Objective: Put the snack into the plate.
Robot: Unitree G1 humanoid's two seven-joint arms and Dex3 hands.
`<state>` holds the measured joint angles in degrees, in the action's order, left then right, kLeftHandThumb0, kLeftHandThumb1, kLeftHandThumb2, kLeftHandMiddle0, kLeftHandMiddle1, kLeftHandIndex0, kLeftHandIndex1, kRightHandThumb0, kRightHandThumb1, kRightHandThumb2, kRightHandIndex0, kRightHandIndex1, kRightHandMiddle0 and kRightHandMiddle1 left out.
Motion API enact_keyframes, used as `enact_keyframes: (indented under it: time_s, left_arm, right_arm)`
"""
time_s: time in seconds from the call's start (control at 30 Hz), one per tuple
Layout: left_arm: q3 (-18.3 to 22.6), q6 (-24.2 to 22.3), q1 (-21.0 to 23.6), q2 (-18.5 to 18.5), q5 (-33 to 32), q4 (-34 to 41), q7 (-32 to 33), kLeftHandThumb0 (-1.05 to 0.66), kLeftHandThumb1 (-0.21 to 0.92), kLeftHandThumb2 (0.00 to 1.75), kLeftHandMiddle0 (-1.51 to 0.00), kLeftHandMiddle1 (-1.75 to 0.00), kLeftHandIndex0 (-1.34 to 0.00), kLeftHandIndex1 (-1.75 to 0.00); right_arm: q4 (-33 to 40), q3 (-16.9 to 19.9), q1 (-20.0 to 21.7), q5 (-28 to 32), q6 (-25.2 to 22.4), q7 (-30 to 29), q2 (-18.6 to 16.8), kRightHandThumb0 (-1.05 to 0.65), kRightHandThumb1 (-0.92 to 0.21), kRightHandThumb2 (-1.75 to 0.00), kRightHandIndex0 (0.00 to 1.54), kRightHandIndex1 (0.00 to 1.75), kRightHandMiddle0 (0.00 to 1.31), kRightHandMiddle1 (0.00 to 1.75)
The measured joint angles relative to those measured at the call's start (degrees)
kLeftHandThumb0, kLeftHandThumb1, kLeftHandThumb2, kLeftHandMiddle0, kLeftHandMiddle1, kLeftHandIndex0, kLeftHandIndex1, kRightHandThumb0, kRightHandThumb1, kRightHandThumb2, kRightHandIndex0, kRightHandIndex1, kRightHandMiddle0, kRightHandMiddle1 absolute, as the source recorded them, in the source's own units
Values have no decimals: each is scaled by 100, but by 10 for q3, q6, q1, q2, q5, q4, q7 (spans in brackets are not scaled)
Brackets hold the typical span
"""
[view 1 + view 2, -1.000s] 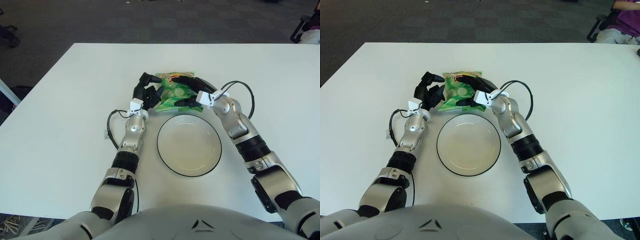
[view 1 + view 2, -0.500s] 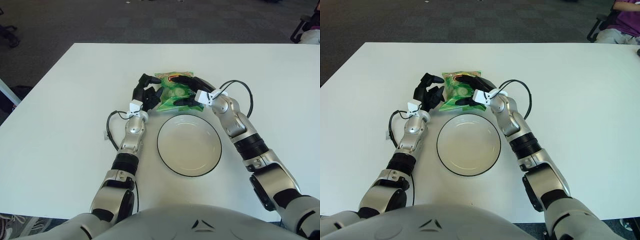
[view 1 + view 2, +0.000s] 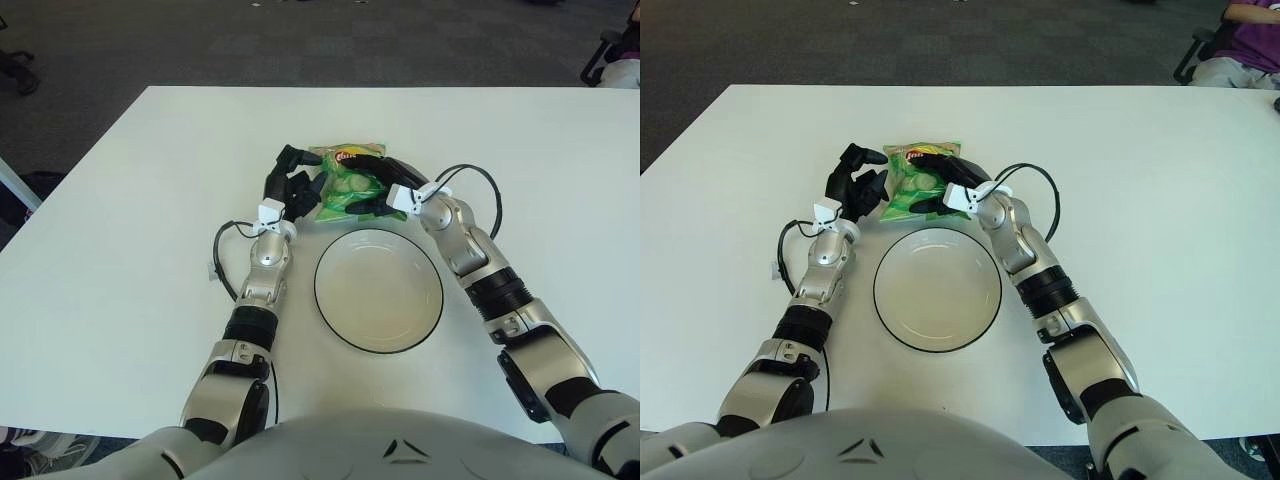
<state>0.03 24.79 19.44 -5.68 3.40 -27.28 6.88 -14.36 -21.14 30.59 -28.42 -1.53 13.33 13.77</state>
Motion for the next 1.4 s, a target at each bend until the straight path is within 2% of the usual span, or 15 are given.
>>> enact_keyframes:
  time_s: [0.3, 0.7, 1.03, 1.27, 1.4]
  left_arm:
    - [0, 2, -1, 0, 2, 3, 3, -36, 92, 23, -97, -175, -52, -142]
    - [0, 3, -4, 0, 3, 5, 9, -36, 92, 23, -98, -175, -51, -142]
    - [0, 4, -6, 0, 3, 11, 10, -36, 92, 23, -98, -175, -51, -142]
    - [0, 5, -8, 0, 3, 15, 11, -36, 92, 23, -99, -175, -51, -143]
    - [0, 5, -9, 0, 3, 16, 11, -36, 92, 23, -99, -175, -51, -143]
  right_arm:
    - [-13, 2, 8, 2, -4, 15, 9, -69, -92, -22, 23, 1, 55, 9]
    - [-10, 1, 17, -1, -24, 56, 41, -78, -92, -32, 20, 0, 59, 8]
    - [1, -11, 25, -19, -52, 83, 67, -75, -92, -32, 21, 0, 65, 9]
    - [10, -12, 26, -20, -59, 93, 76, -70, -92, -29, 30, 2, 73, 11]
    - [10, -14, 24, -27, -58, 80, 78, -65, -92, -28, 35, 2, 79, 13]
